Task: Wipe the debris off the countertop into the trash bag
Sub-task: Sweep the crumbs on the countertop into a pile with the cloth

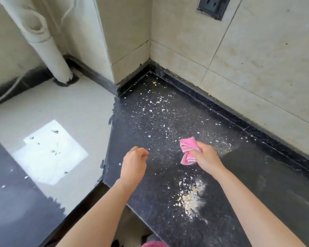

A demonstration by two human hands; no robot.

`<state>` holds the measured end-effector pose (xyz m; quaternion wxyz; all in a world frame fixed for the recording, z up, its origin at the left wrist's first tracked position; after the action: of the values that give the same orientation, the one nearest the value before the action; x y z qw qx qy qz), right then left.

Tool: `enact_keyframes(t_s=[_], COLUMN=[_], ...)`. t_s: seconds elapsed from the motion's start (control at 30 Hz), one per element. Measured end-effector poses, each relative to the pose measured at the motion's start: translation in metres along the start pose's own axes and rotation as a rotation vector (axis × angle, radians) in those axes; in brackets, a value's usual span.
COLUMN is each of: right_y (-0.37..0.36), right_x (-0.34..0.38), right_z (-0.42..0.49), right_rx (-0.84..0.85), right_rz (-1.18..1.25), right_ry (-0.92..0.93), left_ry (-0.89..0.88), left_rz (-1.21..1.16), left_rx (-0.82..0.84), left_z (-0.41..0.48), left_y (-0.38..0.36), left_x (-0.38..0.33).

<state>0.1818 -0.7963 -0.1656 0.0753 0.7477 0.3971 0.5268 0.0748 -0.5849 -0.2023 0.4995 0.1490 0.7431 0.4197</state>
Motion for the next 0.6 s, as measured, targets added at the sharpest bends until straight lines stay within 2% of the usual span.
enact_keyframes(t_s=[0.17,0.3,0.43,0.6], right_y=[-0.090,-0.172,-0.258,-0.354], right_x=[0.057,0.092,0.118,0.154], right_z=[-0.020,-0.052,-0.081,-0.127], right_rx=[0.029,0.039,-0.019,-0.013], right_rz=[-0.102,-0.067,-0.102,-0.096], right_ry=[0.114,0.137,0.155,0.207], left_ry=[0.086,0.000,-0.002,0.002], left_rz=[0.019,0.070,0.077,0.048], left_rx=[-0.089,-0.161,-0.172,-0.179], left_z=[-0.013,-0.032,-0.056,-0.093], left_y=[0.054,0.106,0.153,0.193], left_x=[0.056,0.118,0.206,0.304])
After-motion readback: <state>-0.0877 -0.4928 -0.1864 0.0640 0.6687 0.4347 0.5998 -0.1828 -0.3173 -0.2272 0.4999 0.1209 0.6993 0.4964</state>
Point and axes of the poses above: each hand's wrist, its own z-axis towards the middle knuckle, its own y-axis out of the back of the hand, x = y × z, the point moved 3 cm from there along z, towards the middle knuckle, and after that the axes turned 2 degrees about z, right-handed, at the moved point
